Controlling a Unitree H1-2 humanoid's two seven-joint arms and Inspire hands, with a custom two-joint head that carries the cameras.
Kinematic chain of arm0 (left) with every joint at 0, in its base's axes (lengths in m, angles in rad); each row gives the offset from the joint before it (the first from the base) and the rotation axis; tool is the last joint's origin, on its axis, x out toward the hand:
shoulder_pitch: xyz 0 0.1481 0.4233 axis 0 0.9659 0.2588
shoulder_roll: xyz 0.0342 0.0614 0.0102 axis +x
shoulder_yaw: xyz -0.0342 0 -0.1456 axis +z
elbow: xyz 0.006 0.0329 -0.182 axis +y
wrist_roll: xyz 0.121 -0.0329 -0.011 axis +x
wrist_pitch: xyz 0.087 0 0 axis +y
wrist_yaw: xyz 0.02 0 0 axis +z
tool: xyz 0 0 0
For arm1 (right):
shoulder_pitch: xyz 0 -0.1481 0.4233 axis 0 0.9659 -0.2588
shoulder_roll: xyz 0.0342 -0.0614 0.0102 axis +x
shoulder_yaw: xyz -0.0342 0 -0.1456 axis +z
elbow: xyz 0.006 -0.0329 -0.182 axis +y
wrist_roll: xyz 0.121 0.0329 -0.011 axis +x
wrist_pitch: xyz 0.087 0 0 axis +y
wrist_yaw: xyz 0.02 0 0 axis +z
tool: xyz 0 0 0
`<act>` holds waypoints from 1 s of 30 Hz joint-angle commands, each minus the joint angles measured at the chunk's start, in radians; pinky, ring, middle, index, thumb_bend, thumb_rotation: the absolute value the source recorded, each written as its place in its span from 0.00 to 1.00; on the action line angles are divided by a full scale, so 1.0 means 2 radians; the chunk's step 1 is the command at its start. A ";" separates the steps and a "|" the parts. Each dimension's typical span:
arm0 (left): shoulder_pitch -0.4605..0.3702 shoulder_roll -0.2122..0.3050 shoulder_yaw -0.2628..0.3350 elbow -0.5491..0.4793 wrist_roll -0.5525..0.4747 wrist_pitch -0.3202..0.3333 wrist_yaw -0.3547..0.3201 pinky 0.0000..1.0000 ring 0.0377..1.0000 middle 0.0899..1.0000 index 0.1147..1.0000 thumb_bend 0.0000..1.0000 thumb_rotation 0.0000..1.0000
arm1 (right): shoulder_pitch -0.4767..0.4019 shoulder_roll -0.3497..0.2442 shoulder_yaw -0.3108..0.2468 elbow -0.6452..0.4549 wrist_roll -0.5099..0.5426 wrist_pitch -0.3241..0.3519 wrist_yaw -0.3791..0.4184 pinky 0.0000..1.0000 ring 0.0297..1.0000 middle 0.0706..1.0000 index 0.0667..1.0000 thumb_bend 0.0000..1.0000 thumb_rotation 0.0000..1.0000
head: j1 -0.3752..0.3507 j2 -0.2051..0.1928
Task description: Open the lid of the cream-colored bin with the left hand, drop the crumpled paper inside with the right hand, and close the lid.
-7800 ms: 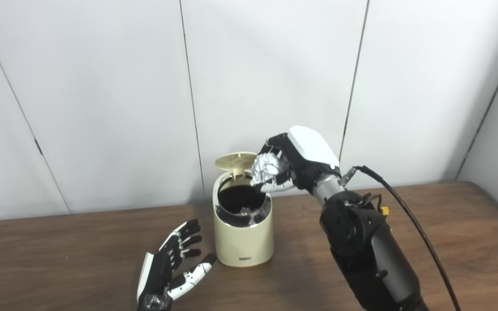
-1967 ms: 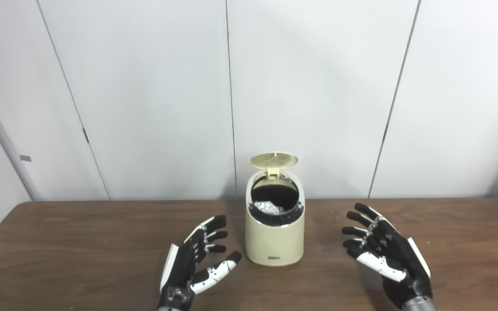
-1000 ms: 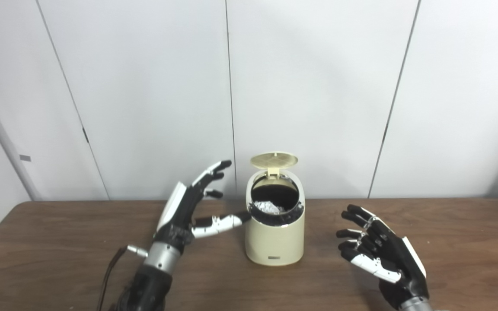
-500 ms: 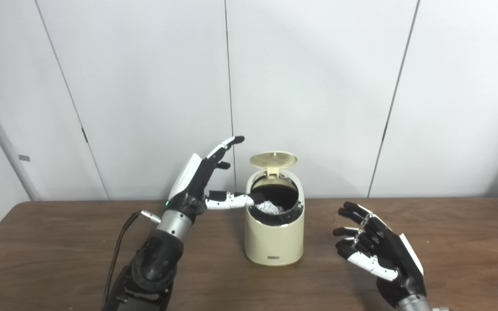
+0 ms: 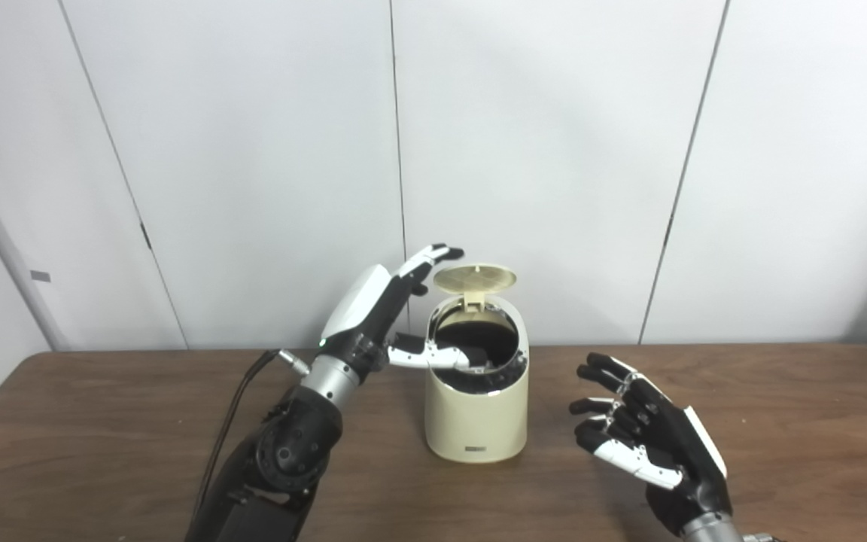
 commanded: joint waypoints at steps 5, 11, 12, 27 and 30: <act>-0.025 0.012 0.000 -0.014 0.010 -0.014 -0.001 0.79 0.91 0.92 0.87 0.98 0.38 | -0.013 0.001 0.001 -0.017 -0.007 -0.006 -0.006 0.47 0.59 0.76 0.75 0.81 0.21 | 0.000 -0.001; -0.023 0.017 -0.003 -0.026 0.018 -0.011 -0.007 0.75 0.88 0.88 0.84 0.99 0.40 | -0.013 0.002 0.004 -0.018 -0.010 -0.007 -0.006 0.48 0.59 0.76 0.76 0.82 0.22 | -0.001 -0.001; -0.022 0.017 -0.002 -0.029 0.019 -0.009 -0.008 0.74 0.87 0.86 0.82 0.99 0.40 | -0.013 0.002 0.005 -0.017 -0.012 -0.007 -0.006 0.48 0.59 0.76 0.76 0.82 0.23 | -0.003 -0.001; 0.003 0.037 -0.017 -0.057 0.076 -0.023 -0.002 0.72 0.86 0.79 0.75 0.97 0.37 | -0.013 0.007 0.012 -0.034 -0.034 0.010 -0.015 0.50 0.64 0.79 0.77 0.84 0.27 | -0.008 0.007; 0.006 0.039 -0.016 -0.061 0.080 -0.028 -0.004 0.74 0.87 0.79 0.75 0.96 0.37 | -0.014 0.006 0.013 -0.034 -0.034 0.010 -0.013 0.50 0.64 0.78 0.77 0.83 0.26 | -0.010 0.009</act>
